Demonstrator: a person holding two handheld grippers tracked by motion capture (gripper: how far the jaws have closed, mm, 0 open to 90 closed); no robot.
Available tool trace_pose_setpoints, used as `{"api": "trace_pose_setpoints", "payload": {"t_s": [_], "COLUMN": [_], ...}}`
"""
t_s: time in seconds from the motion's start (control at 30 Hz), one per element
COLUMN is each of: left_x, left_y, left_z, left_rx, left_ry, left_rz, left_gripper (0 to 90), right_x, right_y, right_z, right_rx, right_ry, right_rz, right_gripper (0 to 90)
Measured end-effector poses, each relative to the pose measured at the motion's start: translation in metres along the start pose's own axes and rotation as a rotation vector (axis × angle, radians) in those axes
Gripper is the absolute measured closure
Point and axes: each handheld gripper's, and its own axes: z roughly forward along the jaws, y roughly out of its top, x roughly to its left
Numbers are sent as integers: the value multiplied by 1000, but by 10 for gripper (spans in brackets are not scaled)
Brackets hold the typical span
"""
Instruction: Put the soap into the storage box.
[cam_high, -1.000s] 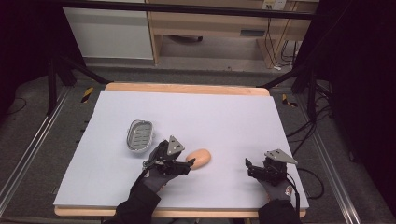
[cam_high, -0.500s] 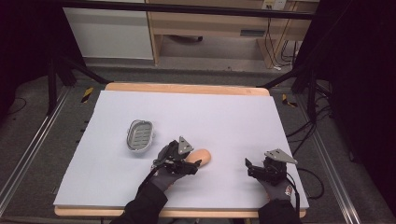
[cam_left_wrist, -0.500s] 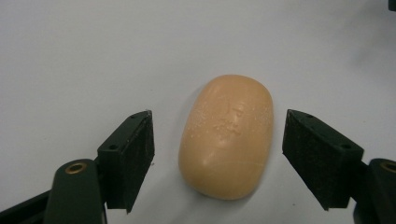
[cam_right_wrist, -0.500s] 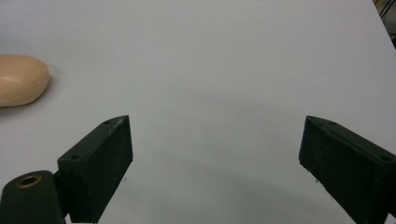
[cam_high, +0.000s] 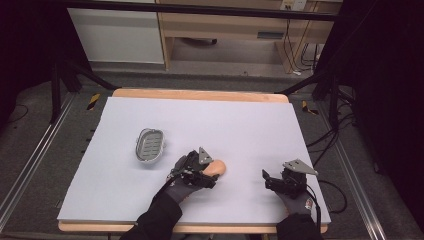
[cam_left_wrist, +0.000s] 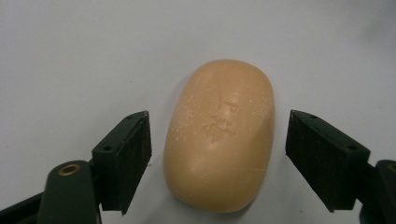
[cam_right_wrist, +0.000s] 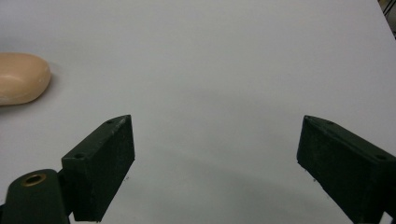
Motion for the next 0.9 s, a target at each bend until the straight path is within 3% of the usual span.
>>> {"api": "trace_pose_setpoints", "payload": {"t_s": [0.17, 0.4, 0.9], "left_x": [-1, 1, 3], "left_y": [3, 2, 1], "left_z": [9, 16, 20], "left_rx": [22, 42, 61], "left_ry": [1, -24, -33], "left_rz": [10, -11, -1], "left_gripper": [226, 261, 300], "right_x": [0, 1, 1], "right_y": [0, 0, 0], "right_z": [0, 1, 2], "right_rx": [3, 9, 14], "right_ry": [3, 9, 10], "right_rz": [2, 6, 0], "right_gripper": [112, 112, 111]}}
